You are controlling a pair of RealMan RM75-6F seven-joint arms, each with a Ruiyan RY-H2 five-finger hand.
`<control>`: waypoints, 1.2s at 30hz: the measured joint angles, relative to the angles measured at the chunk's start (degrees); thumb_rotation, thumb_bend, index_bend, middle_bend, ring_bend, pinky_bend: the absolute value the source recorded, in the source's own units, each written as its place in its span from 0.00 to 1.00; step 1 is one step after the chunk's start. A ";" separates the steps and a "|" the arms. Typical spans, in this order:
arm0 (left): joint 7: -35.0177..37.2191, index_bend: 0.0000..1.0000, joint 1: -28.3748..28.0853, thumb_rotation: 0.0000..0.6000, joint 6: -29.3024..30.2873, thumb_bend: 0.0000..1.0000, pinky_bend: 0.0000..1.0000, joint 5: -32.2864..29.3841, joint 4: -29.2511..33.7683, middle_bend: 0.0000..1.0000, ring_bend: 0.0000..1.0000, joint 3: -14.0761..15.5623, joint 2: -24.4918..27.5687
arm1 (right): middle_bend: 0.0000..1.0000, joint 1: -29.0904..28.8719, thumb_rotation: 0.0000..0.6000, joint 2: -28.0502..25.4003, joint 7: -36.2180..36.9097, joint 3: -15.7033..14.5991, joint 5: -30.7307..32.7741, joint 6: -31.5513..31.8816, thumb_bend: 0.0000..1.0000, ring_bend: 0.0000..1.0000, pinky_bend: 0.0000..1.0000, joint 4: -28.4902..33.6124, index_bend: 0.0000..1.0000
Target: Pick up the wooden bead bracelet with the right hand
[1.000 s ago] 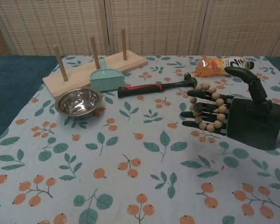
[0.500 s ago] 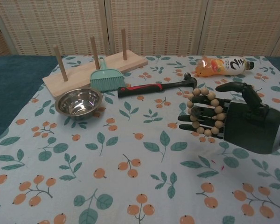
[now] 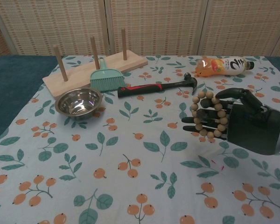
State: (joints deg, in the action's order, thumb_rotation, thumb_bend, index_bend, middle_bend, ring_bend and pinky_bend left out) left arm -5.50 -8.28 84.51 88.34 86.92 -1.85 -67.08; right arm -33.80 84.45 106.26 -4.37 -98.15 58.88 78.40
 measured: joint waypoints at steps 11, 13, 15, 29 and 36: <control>-0.08 0.02 -0.10 1.00 -0.19 0.44 0.17 -0.29 -0.20 0.00 0.00 -0.15 -0.17 | 0.59 -1.03 0.52 0.59 -0.22 -1.71 0.60 1.45 1.00 0.22 0.11 -1.09 0.53; -0.02 0.02 -0.08 1.00 -0.13 0.44 0.17 -0.22 -0.10 0.00 0.00 -0.13 -0.09 | 0.59 -1.27 0.60 0.60 0.01 -1.98 0.51 1.57 1.00 0.22 0.11 -1.17 0.52; 0.10 0.02 -0.07 1.00 -0.10 0.44 0.17 -0.20 -0.13 0.00 0.00 -0.13 -0.05 | 0.59 -1.52 0.66 0.58 0.35 -2.23 0.43 1.79 1.00 0.22 0.11 -1.23 0.52; 0.24 0.02 -0.08 1.00 -0.16 0.44 0.17 -0.27 -0.20 0.00 0.00 -0.13 0.01 | 0.59 -2.73 0.77 0.57 1.26 -4.27 -0.55 3.50 1.00 0.20 0.10 -2.14 0.48; 0.27 0.02 -0.06 1.00 -0.12 0.44 0.17 -0.32 -0.15 0.00 0.00 -0.16 0.05 | 0.59 -2.69 0.42 1.33 -1.56 -5.00 -0.46 3.97 0.76 0.19 0.10 -2.98 0.44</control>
State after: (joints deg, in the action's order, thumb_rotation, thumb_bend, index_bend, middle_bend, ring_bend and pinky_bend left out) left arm -5.23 -8.33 84.40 88.02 86.77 -2.02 -67.04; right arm -36.49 85.78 104.70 -9.36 -98.61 62.85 75.43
